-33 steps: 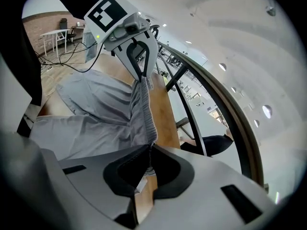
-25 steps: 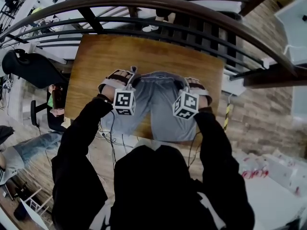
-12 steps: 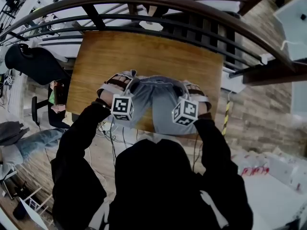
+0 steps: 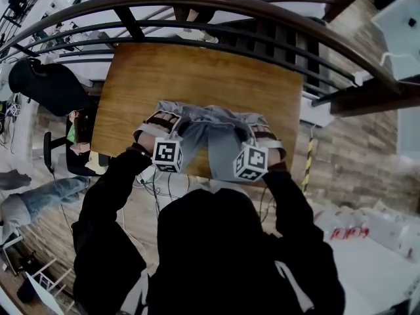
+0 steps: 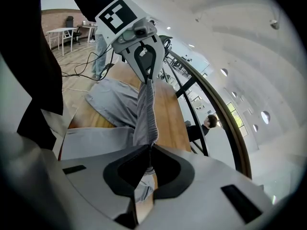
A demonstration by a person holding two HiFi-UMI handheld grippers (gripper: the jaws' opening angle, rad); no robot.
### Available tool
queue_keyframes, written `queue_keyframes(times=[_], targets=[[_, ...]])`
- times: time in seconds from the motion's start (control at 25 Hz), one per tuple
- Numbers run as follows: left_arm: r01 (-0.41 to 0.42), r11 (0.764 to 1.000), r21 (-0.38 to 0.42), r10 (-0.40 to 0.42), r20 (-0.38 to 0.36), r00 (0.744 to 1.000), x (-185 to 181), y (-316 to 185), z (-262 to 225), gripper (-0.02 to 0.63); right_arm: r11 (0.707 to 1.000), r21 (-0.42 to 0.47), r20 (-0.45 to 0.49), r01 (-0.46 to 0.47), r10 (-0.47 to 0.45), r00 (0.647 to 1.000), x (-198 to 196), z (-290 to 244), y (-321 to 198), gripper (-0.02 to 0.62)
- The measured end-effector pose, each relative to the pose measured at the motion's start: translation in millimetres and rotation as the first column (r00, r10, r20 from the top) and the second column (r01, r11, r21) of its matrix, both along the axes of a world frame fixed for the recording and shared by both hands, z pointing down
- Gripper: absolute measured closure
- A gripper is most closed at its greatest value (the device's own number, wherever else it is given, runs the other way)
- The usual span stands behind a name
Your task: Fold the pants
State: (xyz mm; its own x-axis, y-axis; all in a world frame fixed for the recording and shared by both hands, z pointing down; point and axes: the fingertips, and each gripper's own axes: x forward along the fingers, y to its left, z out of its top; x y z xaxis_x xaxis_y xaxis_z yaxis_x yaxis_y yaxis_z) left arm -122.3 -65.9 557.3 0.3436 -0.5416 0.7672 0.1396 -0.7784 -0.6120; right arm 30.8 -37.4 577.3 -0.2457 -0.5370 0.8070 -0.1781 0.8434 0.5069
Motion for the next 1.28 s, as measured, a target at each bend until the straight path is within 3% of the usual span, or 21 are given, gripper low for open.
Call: queue_keyframes(times=[0.72,1.28], targets=[[0.017,0.993,-0.114,-0.017,-0.004,1.0,-13.3,92.7,45.1,0.58,0.997,-0.08,-0.018,0.02,-0.022,1.0,-17.5,48.7,98.0,0.574],[0.058,0.972,-0.228,-0.051,0.038,0.998,-22.8,159.7,126.6,0.56,0.981,-0.194,-0.034,-0.004,-0.003,0.999,-26.1,127.3,164.3,0.571]])
